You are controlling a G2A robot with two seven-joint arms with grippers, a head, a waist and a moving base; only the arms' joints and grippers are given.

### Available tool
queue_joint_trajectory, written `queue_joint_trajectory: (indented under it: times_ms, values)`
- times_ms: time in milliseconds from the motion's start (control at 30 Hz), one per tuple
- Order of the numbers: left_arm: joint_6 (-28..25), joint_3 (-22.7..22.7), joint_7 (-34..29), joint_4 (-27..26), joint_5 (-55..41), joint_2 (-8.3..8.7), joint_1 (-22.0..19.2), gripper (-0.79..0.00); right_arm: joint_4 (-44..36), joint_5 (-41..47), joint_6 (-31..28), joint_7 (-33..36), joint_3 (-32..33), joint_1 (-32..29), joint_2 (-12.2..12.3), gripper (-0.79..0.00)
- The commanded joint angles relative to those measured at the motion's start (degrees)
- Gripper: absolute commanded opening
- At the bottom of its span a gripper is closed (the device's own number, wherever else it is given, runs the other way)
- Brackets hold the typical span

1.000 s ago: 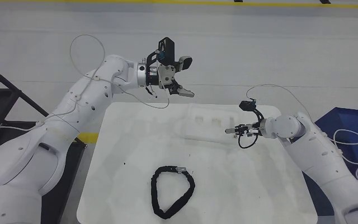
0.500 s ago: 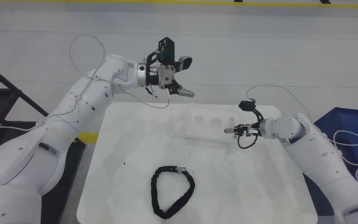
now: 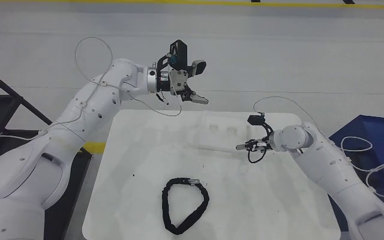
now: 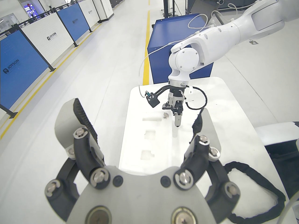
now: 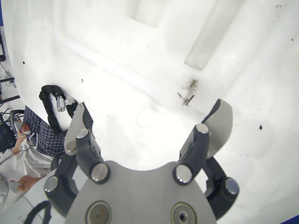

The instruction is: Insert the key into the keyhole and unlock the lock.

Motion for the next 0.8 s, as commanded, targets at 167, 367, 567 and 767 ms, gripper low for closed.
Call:
queue_joint_trajectory:
  times_ms: [167,367,567,767]
  values:
    - [0.0,0.0,0.0,0.0,0.0,0.0,0.0,0.0,-0.36,-5.11,4.52,1.41,-1.37,1.7,-0.81,-0.305]
    - [0.0,0.0,0.0,0.0,0.0,0.0,0.0,0.0,0.49,-5.9,5.84,2.31,-1.0,1.81,-1.07,-0.453]
    - [0.0,0.0,0.0,0.0,0.0,0.0,0.0,0.0,1.9,-7.02,6.62,2.27,-0.98,1.94,-1.49,-0.483]
    - [0.0,0.0,0.0,0.0,0.0,0.0,0.0,0.0,3.42,-7.63,7.77,-0.13,-1.34,1.51,-2.31,-0.594]
